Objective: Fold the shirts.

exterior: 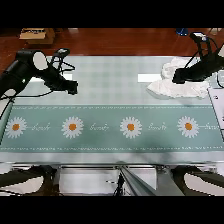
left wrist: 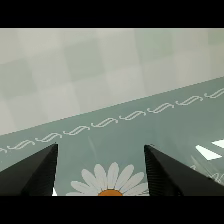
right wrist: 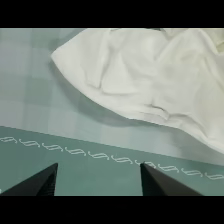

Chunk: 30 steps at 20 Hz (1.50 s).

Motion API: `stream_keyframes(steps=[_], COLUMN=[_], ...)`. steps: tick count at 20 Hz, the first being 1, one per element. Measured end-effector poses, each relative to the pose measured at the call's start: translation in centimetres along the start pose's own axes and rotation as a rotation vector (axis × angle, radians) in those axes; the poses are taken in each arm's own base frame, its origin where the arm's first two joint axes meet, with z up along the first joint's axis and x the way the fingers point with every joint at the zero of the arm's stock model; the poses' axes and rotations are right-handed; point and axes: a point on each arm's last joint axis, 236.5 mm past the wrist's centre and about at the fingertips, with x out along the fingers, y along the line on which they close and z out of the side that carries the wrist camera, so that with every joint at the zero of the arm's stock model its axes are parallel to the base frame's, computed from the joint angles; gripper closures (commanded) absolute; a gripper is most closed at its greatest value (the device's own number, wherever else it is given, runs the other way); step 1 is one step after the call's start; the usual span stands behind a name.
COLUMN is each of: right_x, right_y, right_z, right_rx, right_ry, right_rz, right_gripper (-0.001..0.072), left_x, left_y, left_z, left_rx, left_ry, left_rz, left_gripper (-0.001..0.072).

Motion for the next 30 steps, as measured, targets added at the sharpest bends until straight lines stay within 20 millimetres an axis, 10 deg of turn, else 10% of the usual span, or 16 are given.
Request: stream_keyframes(steps=[6,12,22,23,25,30], right_x=[-0.2,-0.4,11.8,13.1,15.4,15.5], right_y=[-0.2,-8.5,-16.4,-16.4,-16.3,-16.2], right_z=[3.2,8.4,3.5,2.9,2.0,3.6], right_rx=[0.023,0.133,0.318,0.324,0.339,0.339], right_ry=[-0.134,-0.364,-0.143,-0.117,-0.083,-0.134], right_rz=[-0.006,-0.29,-0.317,-0.306,-0.283,-0.256], right_gripper=[0.0139,0.0131,0.0126,0.0161,0.0681,0.0674], left_x=[0.0,0.3,0.3,0.3,0.3,-0.3], left_y=[0.0,0.0,0.0,-0.1,-0.3,-0.6], left_z=[0.0,0.6,-0.2,-0.2,-0.5,-0.4], left_rx=[0.0,0.0,0.003,0.004,0.001,-0.001], left_ry=[-0.001,-0.023,0.012,0.015,0.025,0.03], left_rz=[0.0,0.0,-0.001,-0.002,-0.011,-0.023], left_gripper=[0.0087,0.0088,0.0088,0.0087,0.0087,0.01])
